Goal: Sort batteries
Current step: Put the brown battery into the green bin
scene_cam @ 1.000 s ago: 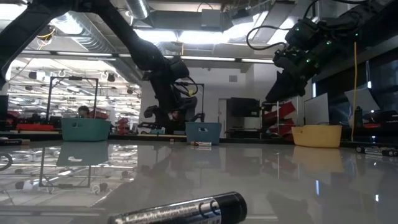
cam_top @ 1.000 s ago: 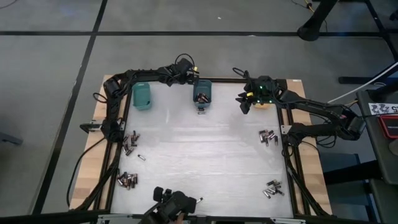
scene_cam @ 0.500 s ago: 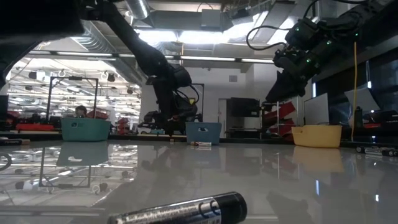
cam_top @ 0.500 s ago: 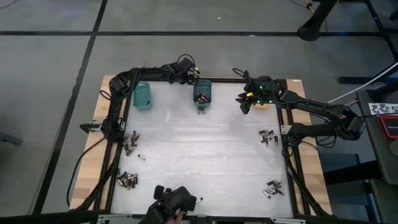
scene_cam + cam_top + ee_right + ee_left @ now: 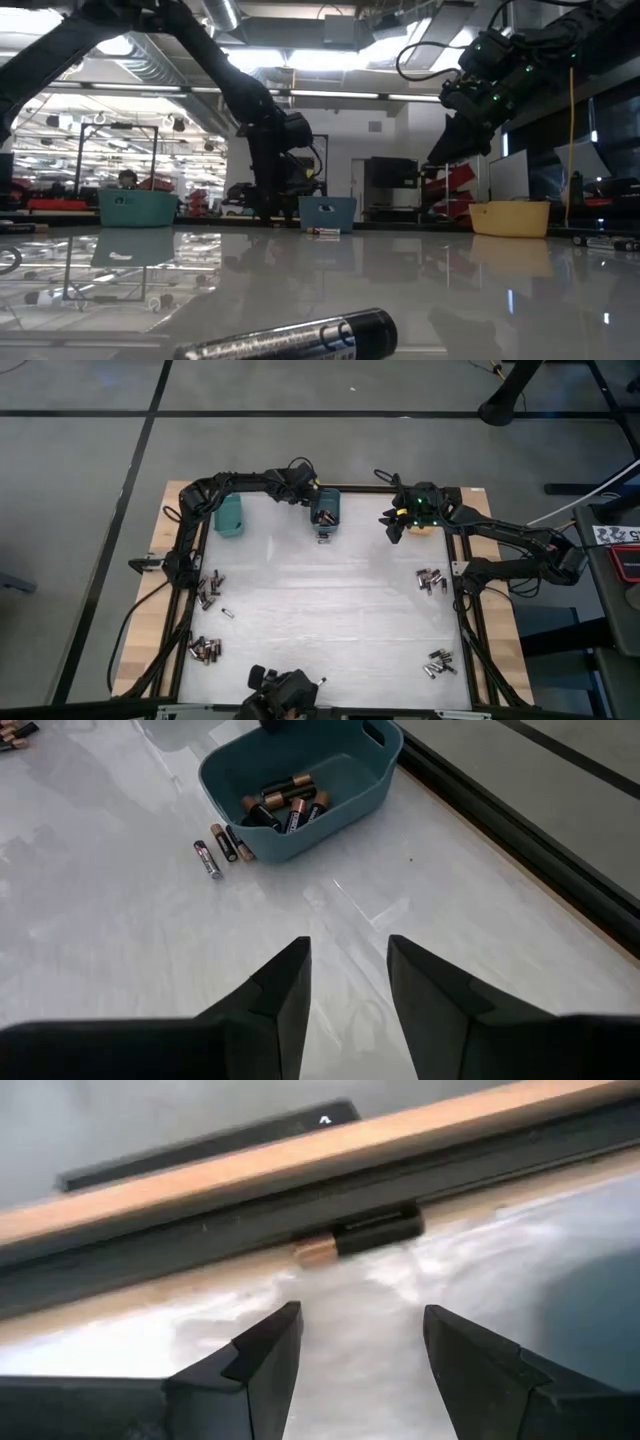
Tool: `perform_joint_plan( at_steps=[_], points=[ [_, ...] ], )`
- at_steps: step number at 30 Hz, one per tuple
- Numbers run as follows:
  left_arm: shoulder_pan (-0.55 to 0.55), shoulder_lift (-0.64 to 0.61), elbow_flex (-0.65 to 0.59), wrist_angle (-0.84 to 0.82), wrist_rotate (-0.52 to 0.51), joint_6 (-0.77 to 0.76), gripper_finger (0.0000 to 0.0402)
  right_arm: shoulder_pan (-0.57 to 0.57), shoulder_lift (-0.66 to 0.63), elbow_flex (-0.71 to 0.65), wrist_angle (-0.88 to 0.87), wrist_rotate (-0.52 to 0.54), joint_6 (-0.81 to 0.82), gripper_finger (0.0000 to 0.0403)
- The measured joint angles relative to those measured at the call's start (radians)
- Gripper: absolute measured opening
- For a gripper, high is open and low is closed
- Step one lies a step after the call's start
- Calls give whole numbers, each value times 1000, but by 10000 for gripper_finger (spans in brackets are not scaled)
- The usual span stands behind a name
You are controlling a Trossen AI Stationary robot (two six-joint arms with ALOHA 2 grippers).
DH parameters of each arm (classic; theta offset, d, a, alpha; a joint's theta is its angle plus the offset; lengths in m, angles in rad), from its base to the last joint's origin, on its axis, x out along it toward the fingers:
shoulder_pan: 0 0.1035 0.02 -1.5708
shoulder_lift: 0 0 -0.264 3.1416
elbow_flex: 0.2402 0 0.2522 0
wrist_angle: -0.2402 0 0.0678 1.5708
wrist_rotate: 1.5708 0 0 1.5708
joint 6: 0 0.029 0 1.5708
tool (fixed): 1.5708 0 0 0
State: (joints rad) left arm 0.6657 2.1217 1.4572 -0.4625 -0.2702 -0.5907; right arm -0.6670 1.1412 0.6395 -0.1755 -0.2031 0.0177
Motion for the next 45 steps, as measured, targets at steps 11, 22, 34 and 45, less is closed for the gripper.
perform_joint_plan(
  at_steps=[11,22,34,45],
  points=[
    [37,-10,1,22,14,-39,202,0,0,0,-2,-27,-4,136],
    [70,-8,2,57,96,-12,202,0,0,0,-5,-34,-4,136],
    [96,22,7,97,213,-9,237,0,0,0,-5,-34,-3,136],
    [99,36,46,62,174,-4,261,1,0,0,-5,-45,1,136]
  ],
)
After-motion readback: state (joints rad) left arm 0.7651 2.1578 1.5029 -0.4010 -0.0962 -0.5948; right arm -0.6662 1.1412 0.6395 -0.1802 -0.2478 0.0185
